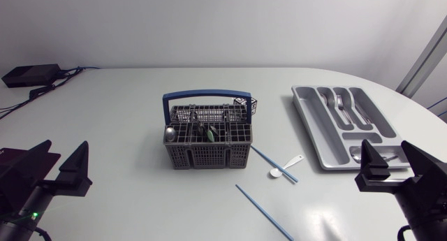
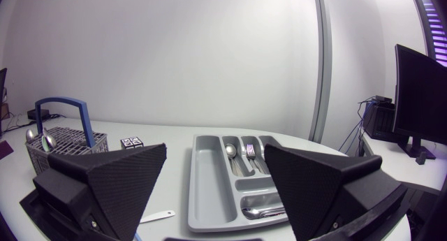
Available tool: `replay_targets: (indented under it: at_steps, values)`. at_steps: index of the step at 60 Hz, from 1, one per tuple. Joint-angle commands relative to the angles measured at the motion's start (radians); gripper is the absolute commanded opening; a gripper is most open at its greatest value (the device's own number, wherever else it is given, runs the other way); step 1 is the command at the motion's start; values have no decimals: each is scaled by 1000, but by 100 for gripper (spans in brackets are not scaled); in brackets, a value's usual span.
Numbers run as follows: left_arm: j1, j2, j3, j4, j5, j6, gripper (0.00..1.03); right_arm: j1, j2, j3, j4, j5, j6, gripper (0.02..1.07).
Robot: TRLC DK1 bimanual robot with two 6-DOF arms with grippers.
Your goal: Transfer all utensils from the basket to the drawer tray.
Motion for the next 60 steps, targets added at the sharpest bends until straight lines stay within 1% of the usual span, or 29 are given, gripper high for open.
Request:
replay_targets:
  at_steps: [1,14,21,30,36,44,54,56,60]
  values:
    - [-5,-9,-41,-3,9,-17,99,7,-4,-20,-5,-4,3,103]
    - [2,-9,-42,9,9,-19,99,41,-6,-20,-3,-4,5,103]
    - [9,-9,-34,23,8,1,99,45,-6,-18,-2,-1,5,103]
    - [9,-8,22,-18,8,1,99,81,-6,-15,-9,-3,2,103]
    - [2,15,54,-28,8,-4,99,116,8,9,-11,6,3,103]
    - [-14,127,122,-23,9,-25,99,127,86,56,8,8,2,103]
    - [-31,337,243,-45,8,-86,98,141,235,134,35,8,2,103]
    - [-31,386,278,-68,8,-109,96,147,269,155,35,8,2,103]
    - [-41,478,347,-123,8,-125,96,160,328,200,31,8,3,103]
